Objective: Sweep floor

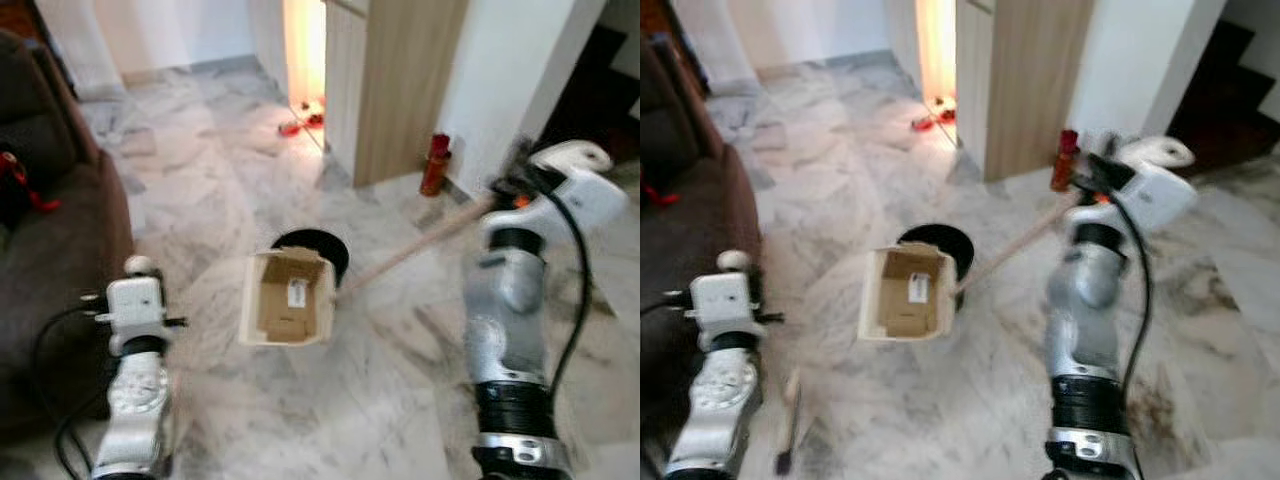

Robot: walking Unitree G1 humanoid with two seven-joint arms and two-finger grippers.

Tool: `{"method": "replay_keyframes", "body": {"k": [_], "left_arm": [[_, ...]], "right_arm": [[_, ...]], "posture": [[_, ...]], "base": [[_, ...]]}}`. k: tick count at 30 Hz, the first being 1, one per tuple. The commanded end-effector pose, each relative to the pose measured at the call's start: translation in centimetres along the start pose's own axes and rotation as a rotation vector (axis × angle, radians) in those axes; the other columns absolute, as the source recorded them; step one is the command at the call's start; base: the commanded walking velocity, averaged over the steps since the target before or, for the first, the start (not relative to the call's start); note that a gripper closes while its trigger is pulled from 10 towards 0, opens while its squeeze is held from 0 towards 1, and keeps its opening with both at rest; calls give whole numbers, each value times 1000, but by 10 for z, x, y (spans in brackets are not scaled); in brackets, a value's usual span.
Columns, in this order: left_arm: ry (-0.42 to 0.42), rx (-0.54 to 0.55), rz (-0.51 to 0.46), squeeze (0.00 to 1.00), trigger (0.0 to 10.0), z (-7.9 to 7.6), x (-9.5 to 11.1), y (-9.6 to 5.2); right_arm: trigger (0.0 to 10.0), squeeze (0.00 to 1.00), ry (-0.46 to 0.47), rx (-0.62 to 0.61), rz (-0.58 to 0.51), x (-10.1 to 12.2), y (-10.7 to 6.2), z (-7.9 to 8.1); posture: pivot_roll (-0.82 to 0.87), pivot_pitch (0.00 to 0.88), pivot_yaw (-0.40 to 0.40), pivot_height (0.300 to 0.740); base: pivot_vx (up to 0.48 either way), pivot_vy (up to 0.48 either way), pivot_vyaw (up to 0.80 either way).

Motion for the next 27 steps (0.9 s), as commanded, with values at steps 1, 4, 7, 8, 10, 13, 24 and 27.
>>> {"method": "replay_keyframes", "body": {"k": [1, 4, 7, 8, 10, 13, 24, 27], "left_arm": [[18, 13, -57, 0, 10000, 4, 14, 5], [17, 14, -58, 0, 10000, 4, 15, 5], [17, 14, -60, 0, 10000, 4, 16, 6], [17, 14, -60, 0, 10000, 3, 16, 6], [17, 15, -61, 0, 10000, 3, 16, 7], [14, 17, -62, 0, 10000, 3, 17, 7], [16, 28, -62, 0, 10000, 6, 17, 6], [16, 31, -61, 0, 10000, 6, 16, 5]], "right_arm": [[10000, 0, 71, 48, -93, 25, 4, 22], [10000, 0, 79, 54, -99, 27, 5, 23], [10000, 0, 86, 63, -103, 29, 5, 25], [10000, 0, 87, 65, -103, 30, 6, 26], [10000, 0, 87, 66, -103, 30, 6, 26], [10000, 0, 87, 71, -99, 30, 7, 27], [10000, 0, 90, 96, -85, 27, 6, 32], [10000, 0, 93, 106, -73, 25, 5, 34]], "posture": [[15, 0, -11, 740], [16, 0, -12, 740], [15, 0, -11, 740], [17, 0, -13, 740], [18, 0, -13, 740], [21, 0, -14, 740], [29, 0, -19, 740], [28, 0, -19, 740]], "base": [[337, 0, 0], [334, 0, 0], [337, 0, 0], [334, 0, 0], [334, 0, 0], [337, 0, 0], [335, 0, 217], [337, 0, 779]]}}
Point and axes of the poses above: a point about 5 cm out from each wrist's last joint towards the gripper, its own y axis pointing out of the wrist towards the gripper, its own x axis along the axis of the wrist's last joint, z = x × y, the point moved 4 cm from there along y, pointing out of the wrist towards the gripper, and after that the axes turned 1 degree about y, right-handed, at the moved point
